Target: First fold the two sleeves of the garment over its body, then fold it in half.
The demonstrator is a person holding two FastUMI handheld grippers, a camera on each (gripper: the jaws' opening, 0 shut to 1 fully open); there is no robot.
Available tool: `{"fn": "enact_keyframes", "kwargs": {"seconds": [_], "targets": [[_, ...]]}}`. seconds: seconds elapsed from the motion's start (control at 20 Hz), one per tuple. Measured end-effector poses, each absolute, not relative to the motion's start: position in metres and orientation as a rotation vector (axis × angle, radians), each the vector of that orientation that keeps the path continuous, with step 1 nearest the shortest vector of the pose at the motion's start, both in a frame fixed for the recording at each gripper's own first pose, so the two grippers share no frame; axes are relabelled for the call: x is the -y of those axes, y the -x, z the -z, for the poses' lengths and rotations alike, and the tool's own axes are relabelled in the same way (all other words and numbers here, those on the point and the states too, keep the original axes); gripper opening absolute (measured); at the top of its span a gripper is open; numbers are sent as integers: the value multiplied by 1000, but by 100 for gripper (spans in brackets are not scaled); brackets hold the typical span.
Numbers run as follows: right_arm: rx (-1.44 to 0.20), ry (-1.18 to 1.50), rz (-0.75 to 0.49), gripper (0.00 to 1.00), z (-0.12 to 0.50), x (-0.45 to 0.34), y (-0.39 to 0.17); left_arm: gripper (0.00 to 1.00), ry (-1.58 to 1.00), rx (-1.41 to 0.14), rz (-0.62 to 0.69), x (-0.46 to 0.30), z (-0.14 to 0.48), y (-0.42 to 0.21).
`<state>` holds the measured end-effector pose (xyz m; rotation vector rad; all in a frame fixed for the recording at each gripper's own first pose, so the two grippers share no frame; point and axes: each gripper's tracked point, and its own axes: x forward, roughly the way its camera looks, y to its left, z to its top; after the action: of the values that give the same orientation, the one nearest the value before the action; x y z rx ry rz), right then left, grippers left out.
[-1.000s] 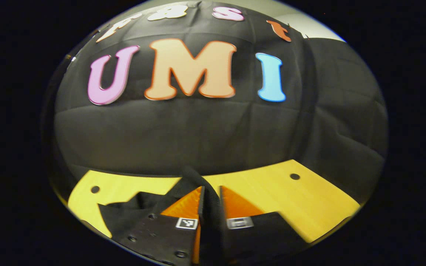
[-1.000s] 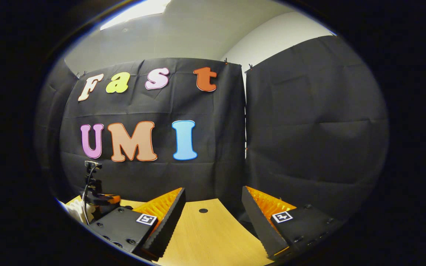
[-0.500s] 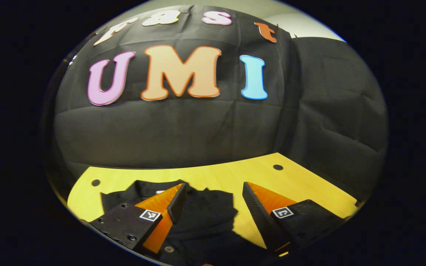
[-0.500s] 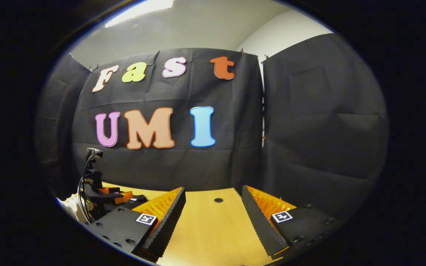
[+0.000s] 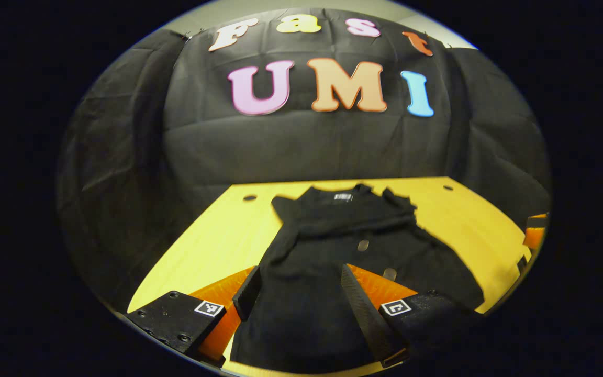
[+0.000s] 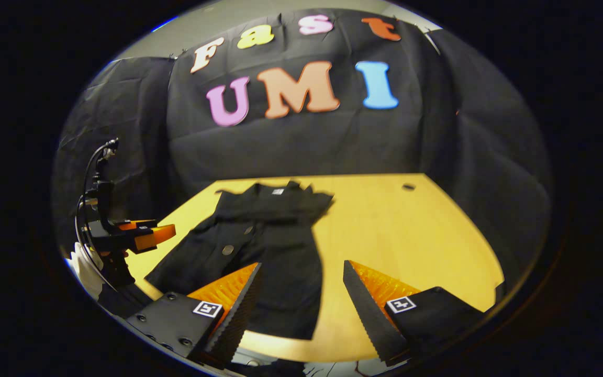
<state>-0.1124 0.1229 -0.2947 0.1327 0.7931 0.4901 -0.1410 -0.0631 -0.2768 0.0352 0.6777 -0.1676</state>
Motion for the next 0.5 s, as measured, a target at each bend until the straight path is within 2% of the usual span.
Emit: {"fn": "enact_keyframes", "kwargs": {"seconds": [0.2, 0.25, 0.3, 0.35, 0.4, 0.5], "targets": [[-918, -64, -488, 98, 357, -148, 143, 93, -1, -786, 153, 37, 308, 197], [-950, -58, -466, 93, 371, -148, 147, 93, 1, -812, 153, 32, 317, 207], [-986, -61, -449, 98, 385, -148, 154, 93, 5, -852, 150, 27, 328, 218], [-981, -48, -439, 94, 388, -146, 155, 94, 10, -888, 149, 24, 339, 226], [-928, -71, -422, 94, 382, -147, 145, 94, 7, -918, 145, 22, 348, 230], [-955, -47, -428, 94, 392, -145, 152, 95, -32, -903, 152, 24, 347, 229]]}}
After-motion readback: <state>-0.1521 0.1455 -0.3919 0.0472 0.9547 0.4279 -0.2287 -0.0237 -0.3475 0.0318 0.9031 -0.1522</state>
